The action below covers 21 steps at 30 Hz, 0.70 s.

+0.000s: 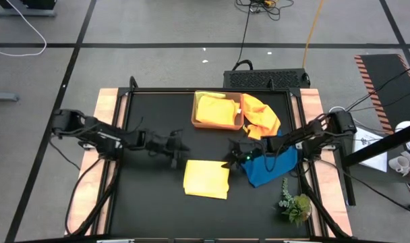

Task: Fold microfiber towels
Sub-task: Put the yellow microfiber cloth into the orange bin

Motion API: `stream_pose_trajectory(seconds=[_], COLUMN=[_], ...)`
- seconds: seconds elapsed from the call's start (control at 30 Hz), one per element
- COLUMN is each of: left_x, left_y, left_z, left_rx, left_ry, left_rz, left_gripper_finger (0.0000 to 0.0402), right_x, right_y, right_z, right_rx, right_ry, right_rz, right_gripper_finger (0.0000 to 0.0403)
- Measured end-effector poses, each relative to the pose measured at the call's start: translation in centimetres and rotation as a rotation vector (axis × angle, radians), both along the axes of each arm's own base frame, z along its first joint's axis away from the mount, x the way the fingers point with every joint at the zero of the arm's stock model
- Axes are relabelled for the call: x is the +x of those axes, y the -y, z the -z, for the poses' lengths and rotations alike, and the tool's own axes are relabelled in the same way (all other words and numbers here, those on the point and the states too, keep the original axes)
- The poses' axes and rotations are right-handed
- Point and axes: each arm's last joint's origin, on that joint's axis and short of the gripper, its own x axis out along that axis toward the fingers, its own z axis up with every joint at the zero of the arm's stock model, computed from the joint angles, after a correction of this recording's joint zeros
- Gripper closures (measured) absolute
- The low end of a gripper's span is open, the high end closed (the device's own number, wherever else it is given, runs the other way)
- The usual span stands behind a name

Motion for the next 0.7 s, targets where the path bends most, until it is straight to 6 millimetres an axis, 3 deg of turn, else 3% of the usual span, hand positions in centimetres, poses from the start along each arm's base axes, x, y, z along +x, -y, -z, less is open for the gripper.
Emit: stream_pose_trajectory(seconds=[0.17,0.33,0.7], left_x=[-0.5,-0.3,3.2], left_y=[-2.2,-2.6,-1.9], left_z=[0.8,2.1,4.6], left_rx=[-0.064,-0.159,-0.288], left_ry=[-0.095,-0.153,-0.259], left_rz=[-0.036,-0.054,0.043], left_gripper_finger=[0.0134,0.0094,0.0102], right_x=[-0.2,0.0,0.4], right_y=[0.7,0.7,0.3], right_z=[0.3,1.1,3.2], right_rx=[0.002,0.04,0.093], right_ry=[-0.036,-0.063,-0.118], right_rz=[0.006,-0.027,-0.042], right_gripper_finger=[0.017,0.0163,0.0163])
